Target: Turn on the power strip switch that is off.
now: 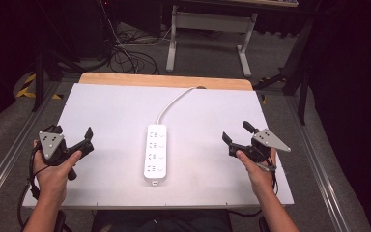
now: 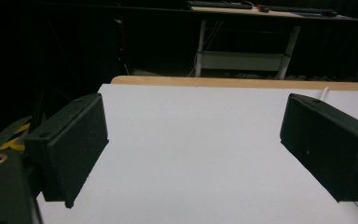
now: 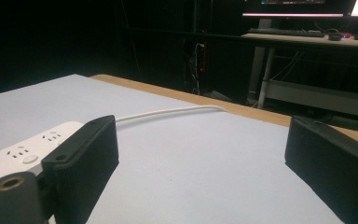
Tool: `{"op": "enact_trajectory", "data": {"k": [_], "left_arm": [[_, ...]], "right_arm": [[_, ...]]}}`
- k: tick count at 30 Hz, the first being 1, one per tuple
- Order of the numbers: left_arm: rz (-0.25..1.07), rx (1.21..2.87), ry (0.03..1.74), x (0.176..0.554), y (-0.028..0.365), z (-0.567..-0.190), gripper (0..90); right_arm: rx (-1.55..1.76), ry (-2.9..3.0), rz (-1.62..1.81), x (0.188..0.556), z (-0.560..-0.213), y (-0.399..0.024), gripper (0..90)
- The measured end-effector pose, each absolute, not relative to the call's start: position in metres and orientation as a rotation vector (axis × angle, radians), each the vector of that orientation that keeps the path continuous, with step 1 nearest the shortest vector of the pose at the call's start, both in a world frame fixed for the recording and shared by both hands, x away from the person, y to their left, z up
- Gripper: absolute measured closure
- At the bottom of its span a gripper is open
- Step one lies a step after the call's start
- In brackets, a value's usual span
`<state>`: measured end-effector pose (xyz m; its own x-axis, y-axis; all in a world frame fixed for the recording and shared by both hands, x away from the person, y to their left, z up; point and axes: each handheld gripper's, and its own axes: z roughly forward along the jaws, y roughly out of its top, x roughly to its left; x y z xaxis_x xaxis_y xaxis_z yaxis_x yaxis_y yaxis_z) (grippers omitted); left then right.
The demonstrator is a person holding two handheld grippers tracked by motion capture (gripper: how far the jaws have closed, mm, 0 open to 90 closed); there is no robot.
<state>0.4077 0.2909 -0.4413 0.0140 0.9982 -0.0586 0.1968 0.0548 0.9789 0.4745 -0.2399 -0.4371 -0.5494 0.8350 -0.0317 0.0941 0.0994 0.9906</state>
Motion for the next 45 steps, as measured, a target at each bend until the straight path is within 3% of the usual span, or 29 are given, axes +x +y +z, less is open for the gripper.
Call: {"op": "enact_trajectory", "data": {"k": [2,7,8,10,11,19,28,35,45], "left_arm": [[1.049,1.307,1.375,0.408,0.291,-0.441,8.9],[1.065,1.314,1.383,0.408,0.292,-0.44,20.7],[1.075,1.312,1.382,0.408,0.291,-0.44,30.1],[1.089,1.32,1.373,0.407,0.291,-0.439,33.9],[1.095,1.324,1.371,0.407,0.291,-0.439,43.9],[1.103,1.336,1.34,0.405,0.29,-0.436,65.4],[1.092,1.346,1.317,0.404,0.291,-0.434,75.3],[1.064,1.359,1.299,0.402,0.293,-0.431,89.3],[0.997,1.358,1.286,0.4,0.299,-0.424,90.0]], "right_arm": [[0.915,1.752,1.505,0.475,-0.437,-0.24,10.3],[0.914,1.756,1.502,0.475,-0.438,-0.239,10.3],[0.909,1.761,1.496,0.475,-0.438,-0.24,10.3],[0.91,1.762,1.497,0.475,-0.438,-0.24,10.3],[0.912,1.759,1.501,0.475,-0.438,-0.24,10.3],[0.918,1.77,1.508,0.474,-0.438,-0.239,10.3],[0.918,1.776,1.512,0.475,-0.439,-0.239,10.3],[0.914,1.785,1.514,0.475,-0.439,-0.239,10.3],[0.923,1.781,1.519,0.474,-0.439,-0.24,10.3]]}}
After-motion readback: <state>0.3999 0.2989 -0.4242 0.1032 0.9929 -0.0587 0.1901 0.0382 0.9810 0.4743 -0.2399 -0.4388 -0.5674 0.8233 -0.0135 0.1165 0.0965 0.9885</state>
